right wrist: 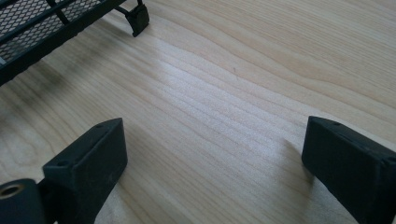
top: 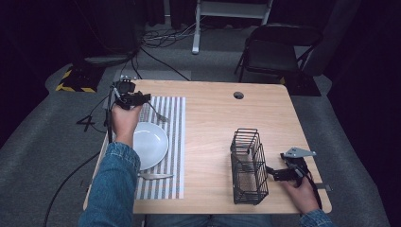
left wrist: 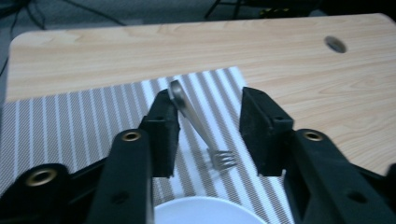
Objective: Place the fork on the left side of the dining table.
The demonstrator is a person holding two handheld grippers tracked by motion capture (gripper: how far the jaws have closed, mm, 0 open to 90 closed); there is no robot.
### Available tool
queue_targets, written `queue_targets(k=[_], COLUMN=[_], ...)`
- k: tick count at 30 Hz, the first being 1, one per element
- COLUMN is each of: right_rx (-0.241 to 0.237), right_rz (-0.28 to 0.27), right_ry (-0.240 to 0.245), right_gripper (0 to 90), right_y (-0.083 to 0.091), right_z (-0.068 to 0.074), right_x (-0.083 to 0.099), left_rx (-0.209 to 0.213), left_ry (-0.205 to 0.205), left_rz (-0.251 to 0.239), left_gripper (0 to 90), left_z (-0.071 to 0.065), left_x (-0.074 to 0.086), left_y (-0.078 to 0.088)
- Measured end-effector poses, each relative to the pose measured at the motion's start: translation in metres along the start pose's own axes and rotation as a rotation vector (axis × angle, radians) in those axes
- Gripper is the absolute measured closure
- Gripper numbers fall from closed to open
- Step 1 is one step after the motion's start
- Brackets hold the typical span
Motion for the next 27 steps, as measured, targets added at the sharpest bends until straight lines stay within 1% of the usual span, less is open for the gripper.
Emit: queue_targets(k=[1,3,6,7,8,9,10,12,13,18,19,20,21,22,23,24,27], right_rx=[0.0,0.001,0.002,0.002,0.002,0.002,0.002,0.002,0.002,0.002,0.002,0.002,0.002,0.002,0.002,0.002,0.002], right_rz=[0.0,0.0,0.0,0.0,0.0,-0.001,-0.001,0.0,0.0,0.0,0.0,0.0,0.0,0.0,0.0,0.0,0.0], right_ry=[0.0,-0.001,-0.001,-0.001,-0.002,0.0,0.0,-0.001,-0.001,-0.002,-0.001,-0.001,-0.001,-0.001,-0.001,-0.001,-0.001], right_gripper=[6.7,6.6,6.7,6.7,6.7,6.7,6.7,6.7,6.7,6.7,6.6,6.6,6.6,6.6,6.7,6.6,6.6], right_y=[0.0,0.0,0.0,0.0,0.0,0.0,0.0,0.0,0.0,0.0,0.0,0.0,0.0,0.0,0.0,0.0,0.0], right_z=[0.0,0.0,0.0,0.0,0.0,0.0,0.0,0.0,0.0,0.0,0.0,0.0,0.0,0.0,0.0,0.0,0.0], right_x=[0.0,0.0,0.0,0.0,0.0,0.0,0.0,0.0,0.0,0.0,0.0,0.0,0.0,0.0,0.0,0.0,0.0], left_rx=[-0.001,0.0,-0.008,-0.014,-0.014,-0.021,-0.021,-0.036,-0.036,-0.041,-0.041,-0.041,-0.048,-0.048,-0.057,-0.058,-0.062], left_ry=[0.013,0.033,0.038,0.054,0.054,0.07,0.07,0.086,0.086,0.117,0.134,0.134,0.146,0.146,0.155,0.156,0.16], left_rz=[0.004,0.007,0.019,0.024,0.024,0.027,0.027,0.033,0.033,0.04,0.042,0.042,0.057,0.057,0.08,0.089,0.097], left_gripper=[51.3,50.0,48.1,47.8,47.6,47.6,47.5,47.3,47.2,47.1,46.9,46.9,46.9,46.9,46.9,46.8,46.7], left_z=[0.002,0.005,0.009,0.012,0.012,0.017,0.017,0.024,0.024,0.034,0.039,0.039,0.043,0.043,0.047,0.048,0.05], left_x=[0.001,0.002,0.005,0.007,0.007,0.008,0.008,0.012,0.012,0.019,0.023,0.023,0.027,0.027,0.031,0.033,0.034], left_y=[0.0,0.0,0.001,0.001,0.001,0.003,0.003,0.005,0.005,0.007,0.008,0.008,0.008,0.008,0.007,0.007,0.006])
Point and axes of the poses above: each handheld gripper's, and its own axes: y roughly backward along the jaws, x roughly out of its underside, z roughly to its left, the point moved 10 cm from there along -y, roughly forward along the jaws, and after that the axes turned 8 degrees about x, right-handed, at the moved point
